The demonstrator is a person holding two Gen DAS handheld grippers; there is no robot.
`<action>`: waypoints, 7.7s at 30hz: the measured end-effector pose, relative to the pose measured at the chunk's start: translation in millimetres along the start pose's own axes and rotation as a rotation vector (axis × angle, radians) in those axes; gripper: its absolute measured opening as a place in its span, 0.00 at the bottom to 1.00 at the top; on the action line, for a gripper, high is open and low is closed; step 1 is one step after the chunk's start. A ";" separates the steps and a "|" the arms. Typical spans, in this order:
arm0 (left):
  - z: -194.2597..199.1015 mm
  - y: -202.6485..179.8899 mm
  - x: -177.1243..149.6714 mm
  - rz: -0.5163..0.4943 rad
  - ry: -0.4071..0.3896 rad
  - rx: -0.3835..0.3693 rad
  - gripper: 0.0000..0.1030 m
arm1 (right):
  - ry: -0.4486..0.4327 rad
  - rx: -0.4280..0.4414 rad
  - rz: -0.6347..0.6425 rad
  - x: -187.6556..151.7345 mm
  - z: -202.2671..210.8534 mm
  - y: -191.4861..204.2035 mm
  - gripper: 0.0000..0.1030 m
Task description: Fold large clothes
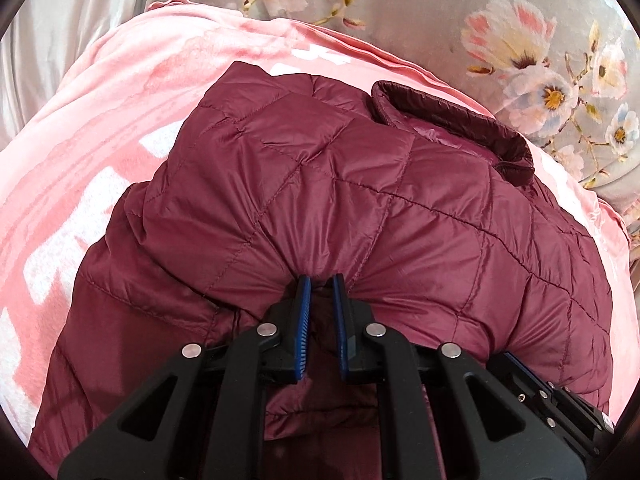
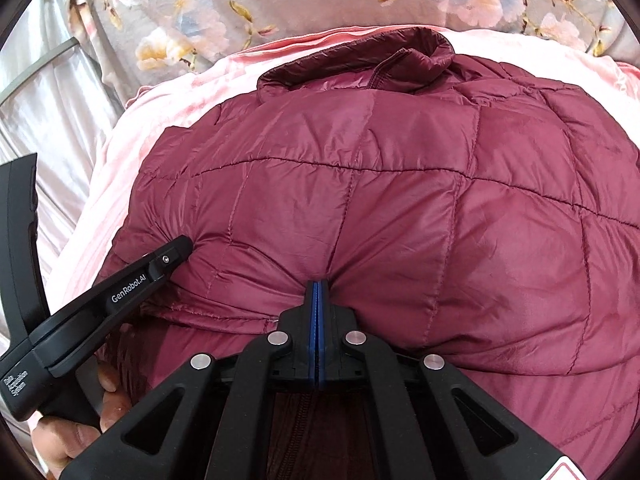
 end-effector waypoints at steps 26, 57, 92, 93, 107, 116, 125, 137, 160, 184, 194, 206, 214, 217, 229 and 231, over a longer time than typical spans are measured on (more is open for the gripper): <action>-15.4 -57.6 90.6 0.349 -0.020 -0.279 0.58 | -0.144 0.216 -0.457 148.6 -2.9 -102.3 0.39; -91.4 -54.7 87.0 0.181 0.021 -0.139 0.08 | -0.067 -0.074 -0.150 122.1 -67.6 -104.3 0.06; -77.2 -54.6 183.4 0.340 -0.056 -0.231 0.54 | -0.112 0.309 -0.610 224.4 -70.7 -111.6 0.49; -82.1 -55.1 185.7 0.341 -0.050 -0.230 0.54 | -0.108 0.317 -0.639 224.7 -77.4 -114.7 0.48; -144.2 -50.8 167.8 0.191 0.081 -0.055 0.21 | -0.041 0.173 -0.395 180.9 -105.1 -111.5 0.02; -140.9 -52.2 142.9 0.096 0.049 0.004 0.19 | -0.036 0.051 -0.313 173.3 -120.0 -110.2 0.00; -140.1 -52.0 143.2 0.107 0.024 -0.016 0.19 | -0.224 0.008 -0.200 177.4 -55.9 -86.2 0.03; -137.7 -53.0 144.2 0.114 0.020 -0.021 0.19 | -0.061 -0.102 -0.186 181.7 -115.4 -109.5 0.00; -14.6 -12.7 110.3 0.193 -0.085 -0.142 0.48 | -0.278 -0.050 -0.106 80.6 78.0 -125.8 0.27; 178.1 172.6 -114.2 0.471 -0.017 -0.040 0.71 | -0.160 -0.028 -0.360 -181.3 196.3 -206.8 0.63; 186.1 122.2 -119.6 0.339 0.045 -0.151 0.08 | -0.260 0.035 -0.343 -174.9 223.2 -183.4 0.04; 331.9 96.0 -93.7 0.248 -0.182 -0.313 0.04 | -0.556 0.085 -0.168 -191.8 380.8 -160.0 0.04; 457.3 92.4 -89.9 0.213 -0.384 -0.370 0.04 | -0.725 0.126 -0.066 -214.7 496.8 -139.5 0.03; 480.6 86.9 -78.4 0.202 -0.427 -0.367 0.04 | -0.743 0.144 -0.089 -200.1 504.3 -138.6 0.03; 301.8 44.3 3.1 0.072 -0.252 -0.047 0.06 | -0.492 0.003 -0.297 -78.3 300.1 -198.5 0.03; 258.8 46.4 7.4 0.069 -0.199 0.017 0.07 | -0.435 -0.065 -0.295 -69.8 261.3 -202.6 0.03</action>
Point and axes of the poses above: each gripper's, at about its wrist camera, not at the fingertips, and z roughly against the way its jaws point, y to its left, x to its top, the point moved 7 cm from there along -z, roughly the way its jaws point, and after that the axes turned 3 degrees about -x, right-handed, at the moved point
